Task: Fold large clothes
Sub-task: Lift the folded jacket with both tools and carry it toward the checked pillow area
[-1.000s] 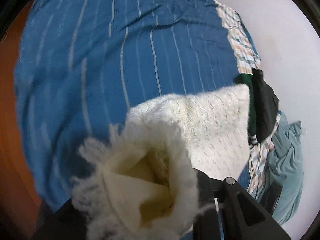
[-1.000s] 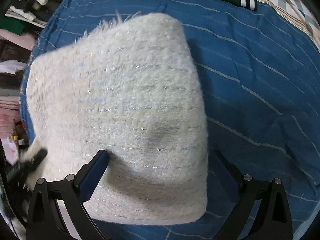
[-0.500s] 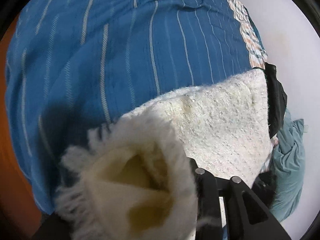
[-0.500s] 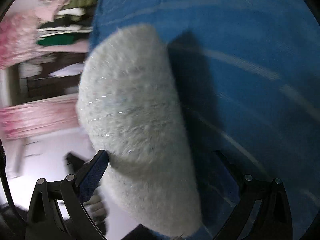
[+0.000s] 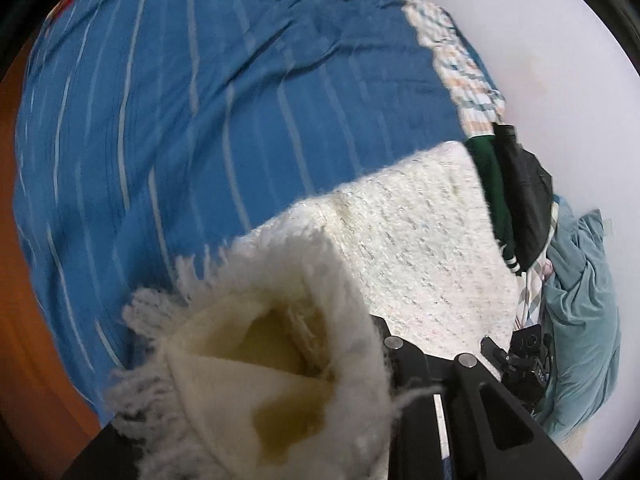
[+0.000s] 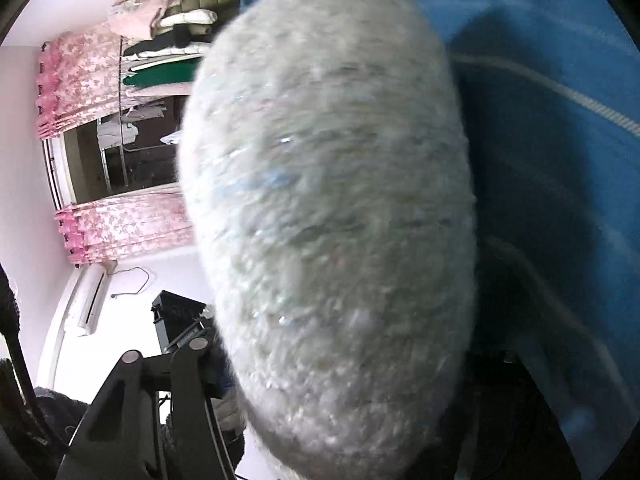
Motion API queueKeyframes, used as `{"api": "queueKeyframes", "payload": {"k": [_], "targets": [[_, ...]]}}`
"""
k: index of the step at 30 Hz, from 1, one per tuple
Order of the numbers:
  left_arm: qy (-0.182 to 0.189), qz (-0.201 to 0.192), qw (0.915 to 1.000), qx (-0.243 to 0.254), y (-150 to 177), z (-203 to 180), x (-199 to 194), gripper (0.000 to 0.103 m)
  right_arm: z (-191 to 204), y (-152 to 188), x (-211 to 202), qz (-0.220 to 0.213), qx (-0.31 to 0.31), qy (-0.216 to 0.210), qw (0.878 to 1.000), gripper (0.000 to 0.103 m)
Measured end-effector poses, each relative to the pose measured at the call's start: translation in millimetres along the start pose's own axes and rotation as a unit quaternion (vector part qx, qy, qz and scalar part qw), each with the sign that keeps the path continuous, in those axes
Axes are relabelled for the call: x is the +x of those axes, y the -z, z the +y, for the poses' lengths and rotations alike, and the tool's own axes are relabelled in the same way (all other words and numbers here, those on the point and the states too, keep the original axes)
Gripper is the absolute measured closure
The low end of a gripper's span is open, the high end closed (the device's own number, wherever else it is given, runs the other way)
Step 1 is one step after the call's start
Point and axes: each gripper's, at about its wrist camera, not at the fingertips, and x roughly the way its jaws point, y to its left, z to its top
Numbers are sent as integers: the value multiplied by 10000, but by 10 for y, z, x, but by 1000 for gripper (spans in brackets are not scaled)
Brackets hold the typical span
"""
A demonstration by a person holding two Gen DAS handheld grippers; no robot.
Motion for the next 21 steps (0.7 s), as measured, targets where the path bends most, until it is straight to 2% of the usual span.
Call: {"api": "queueKeyframes", "payload": {"k": [6, 12, 17, 19, 21], "targets": [[41, -225, 9982, 553, -413, -467, -272, 83, 575, -121, -56, -259, -191, -158, 9994, 45], [401, -466, 9920, 1099, -1074, -1380, -306, 83, 1073, -523, -493, -729, -419, -273, 9961, 46], [998, -619, 9819, 1488, -1721, -2429, -118, 83, 1516, -1161, -1182, -1385, -567, -309, 9883, 46], [1251, -618, 9751, 1726, -2015, -2953, 87, 83, 1665, -1486, -1678, -1747, -648, -303, 9820, 46], [1380, -589, 9699, 1920, -2214, -3313, 290, 83, 1763, -1812, -2069, -2096, -640, -287, 9753, 46]]}}
